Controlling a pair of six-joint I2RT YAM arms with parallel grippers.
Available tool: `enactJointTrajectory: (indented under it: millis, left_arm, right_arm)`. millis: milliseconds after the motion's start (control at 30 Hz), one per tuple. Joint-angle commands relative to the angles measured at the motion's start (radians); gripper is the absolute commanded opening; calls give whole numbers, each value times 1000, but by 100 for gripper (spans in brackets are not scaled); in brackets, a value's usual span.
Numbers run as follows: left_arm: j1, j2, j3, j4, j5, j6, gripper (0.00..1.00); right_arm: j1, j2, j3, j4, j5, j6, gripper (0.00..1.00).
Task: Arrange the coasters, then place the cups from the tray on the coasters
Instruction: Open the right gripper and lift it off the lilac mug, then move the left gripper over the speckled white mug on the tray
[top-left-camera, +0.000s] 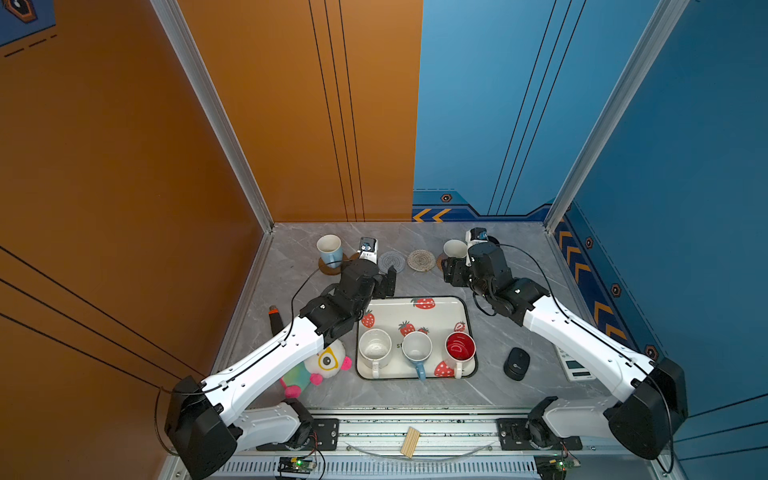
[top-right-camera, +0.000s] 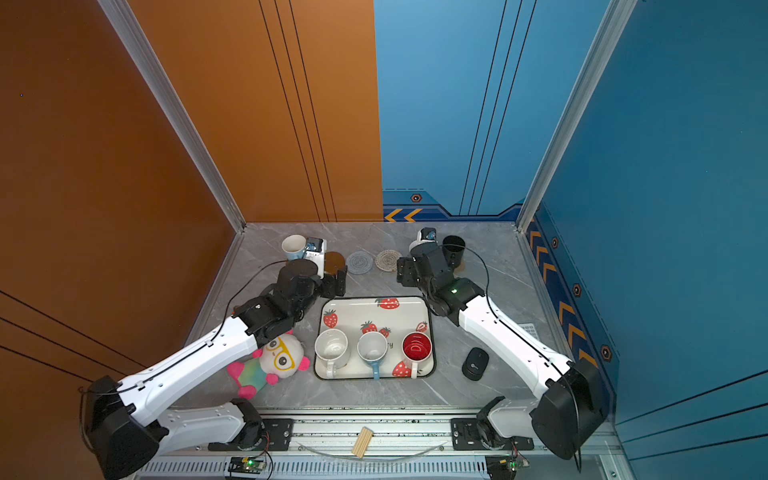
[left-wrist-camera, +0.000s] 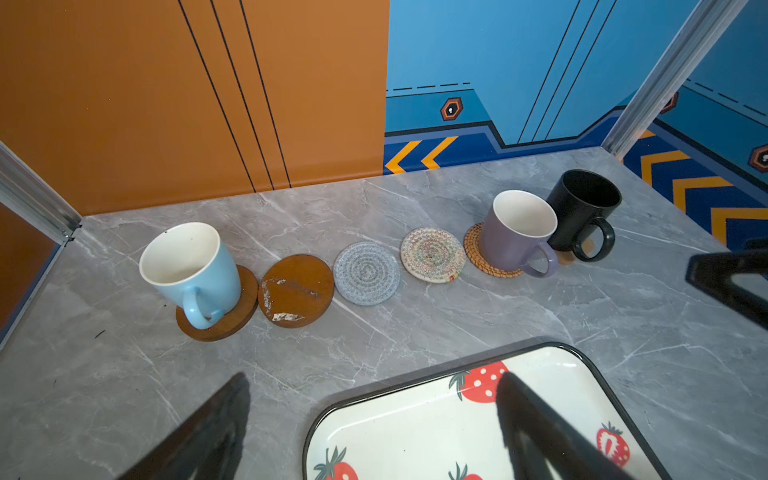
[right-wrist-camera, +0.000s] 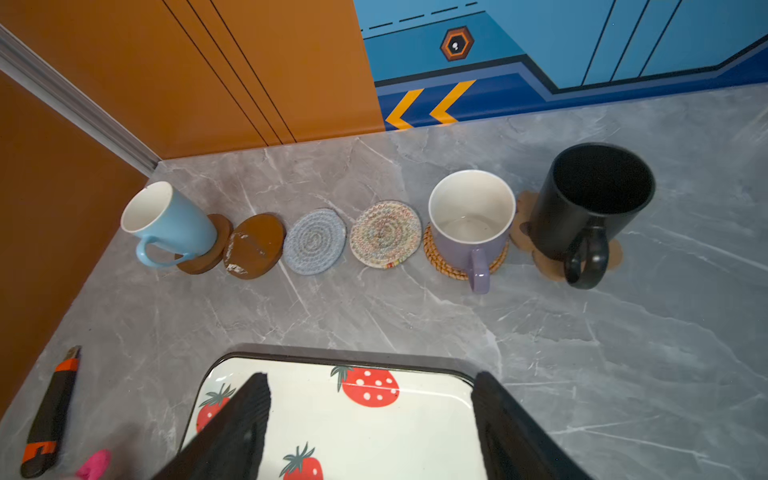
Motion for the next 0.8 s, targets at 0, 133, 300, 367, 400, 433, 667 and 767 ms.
enactJointTrajectory:
  millis: [0,133,300,367,400,433,667,767]
  left_arm:
    - [-11,-6,63,-117,60,-8,93]
    - [-18,-40,78,-178,137,-5,92]
    - [-33,-108,80,-278,151,-9,92]
    - [-46,-140,83,-327,142,-26,91]
    - [-54,-154,83,-346,141,-36,91]
    - [-62,-170,80,-365,141,-47,90]
    - [-139,-241,85,-568,126,-116,88]
    - [-168,-260,89,-667,95,-154,87]
  right_arm:
    - [8,-32,-33,92,2,45,75]
    - [3,-42,-58,100,-1,49,76]
    - [-2,-38,-83,134,-46,52,76]
    - [-5,-31,-84,137,-58,52,76]
    - [-6,-27,-84,141,-62,52,76]
    - [-8,-21,-86,143,-68,52,76]
    - [-17,-4,-90,150,-95,50,76]
    - [-23,-2,-99,157,-94,50,76]
